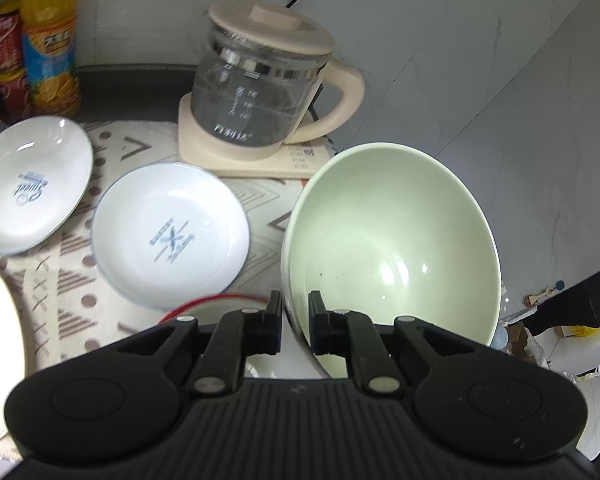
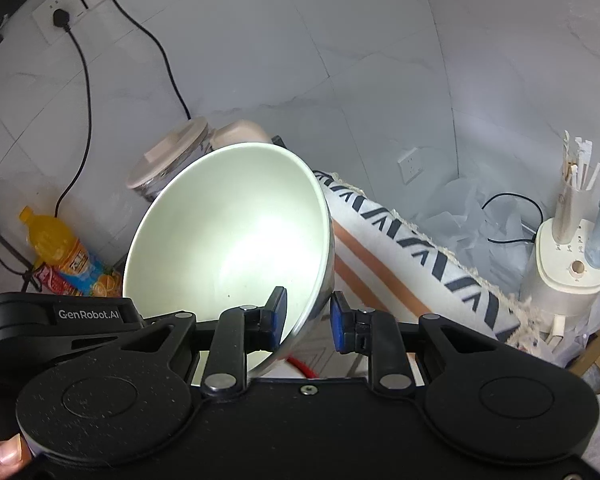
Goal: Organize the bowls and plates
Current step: 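Carry the smaller green bowl and lower it into the bowl stack, then open the right gripper and release the bowl onto the stack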
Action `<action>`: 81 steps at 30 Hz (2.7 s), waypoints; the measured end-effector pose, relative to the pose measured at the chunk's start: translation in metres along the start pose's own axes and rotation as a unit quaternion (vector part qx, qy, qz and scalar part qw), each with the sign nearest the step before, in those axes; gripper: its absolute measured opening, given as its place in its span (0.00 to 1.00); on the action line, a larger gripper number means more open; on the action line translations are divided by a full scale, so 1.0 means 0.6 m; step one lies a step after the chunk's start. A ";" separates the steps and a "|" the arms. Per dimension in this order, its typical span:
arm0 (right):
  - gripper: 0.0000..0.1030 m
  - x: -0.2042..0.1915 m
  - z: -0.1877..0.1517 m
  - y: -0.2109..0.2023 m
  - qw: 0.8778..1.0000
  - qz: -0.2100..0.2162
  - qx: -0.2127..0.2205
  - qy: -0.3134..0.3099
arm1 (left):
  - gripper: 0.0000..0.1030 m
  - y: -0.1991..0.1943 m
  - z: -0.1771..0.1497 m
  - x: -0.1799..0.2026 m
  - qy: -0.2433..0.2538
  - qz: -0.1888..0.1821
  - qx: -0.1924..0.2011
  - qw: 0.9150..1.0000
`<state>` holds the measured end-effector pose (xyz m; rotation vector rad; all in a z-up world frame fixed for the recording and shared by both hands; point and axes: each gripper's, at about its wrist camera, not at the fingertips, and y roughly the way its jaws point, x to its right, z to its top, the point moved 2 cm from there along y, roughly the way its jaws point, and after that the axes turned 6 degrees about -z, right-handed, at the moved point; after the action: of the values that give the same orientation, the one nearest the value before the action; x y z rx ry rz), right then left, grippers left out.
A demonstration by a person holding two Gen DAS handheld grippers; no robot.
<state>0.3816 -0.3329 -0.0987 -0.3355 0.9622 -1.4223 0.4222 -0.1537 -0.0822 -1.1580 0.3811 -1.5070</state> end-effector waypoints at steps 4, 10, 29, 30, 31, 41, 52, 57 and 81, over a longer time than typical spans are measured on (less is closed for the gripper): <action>0.22 -0.006 -0.025 -0.018 1.000 0.000 -0.002 -0.007 | 0.11 -0.018 -0.024 -0.013 -0.004 0.002 -0.003 1.000; 0.22 -0.013 -0.063 -0.034 1.000 -0.003 -0.010 -0.021 | 0.11 -0.033 -0.056 -0.038 -0.019 0.003 -0.013 1.000; 0.20 -0.028 -0.129 -0.028 0.997 -0.016 -0.049 -0.053 | 0.12 -0.022 -0.118 -0.097 -0.058 0.025 -0.047 0.997; 0.20 -0.030 -0.130 -0.023 0.997 -0.018 -0.051 -0.052 | 0.12 -0.019 -0.119 -0.100 -0.062 0.026 -0.051 0.996; 0.20 -0.031 -0.131 -0.020 0.997 -0.019 -0.052 -0.053 | 0.13 -0.016 -0.120 -0.104 -0.066 0.025 -0.056 0.996; 0.13 -0.032 -0.139 0.013 0.996 -0.033 -0.066 -0.050 | 0.18 -0.010 -0.120 -0.109 -0.068 0.028 -0.076 0.994; 0.16 -0.040 -0.136 0.022 0.995 -0.040 -0.066 -0.066 | 0.20 -0.031 -0.106 -0.136 -0.077 0.039 -0.066 0.994; 0.20 -0.040 -0.134 0.011 0.993 -0.052 -0.058 -0.083 | 0.21 -0.036 -0.102 -0.151 -0.086 0.046 -0.060 0.993; 0.58 -0.054 -0.164 -0.047 0.994 -0.039 -0.055 -0.085 | 0.80 -0.124 -0.116 -0.198 -0.065 0.068 -0.005 0.996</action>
<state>0.2957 -0.2748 -0.1262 -0.5724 0.8966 -1.3908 0.3085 -0.0503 -0.1108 -1.2061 0.3713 -1.3054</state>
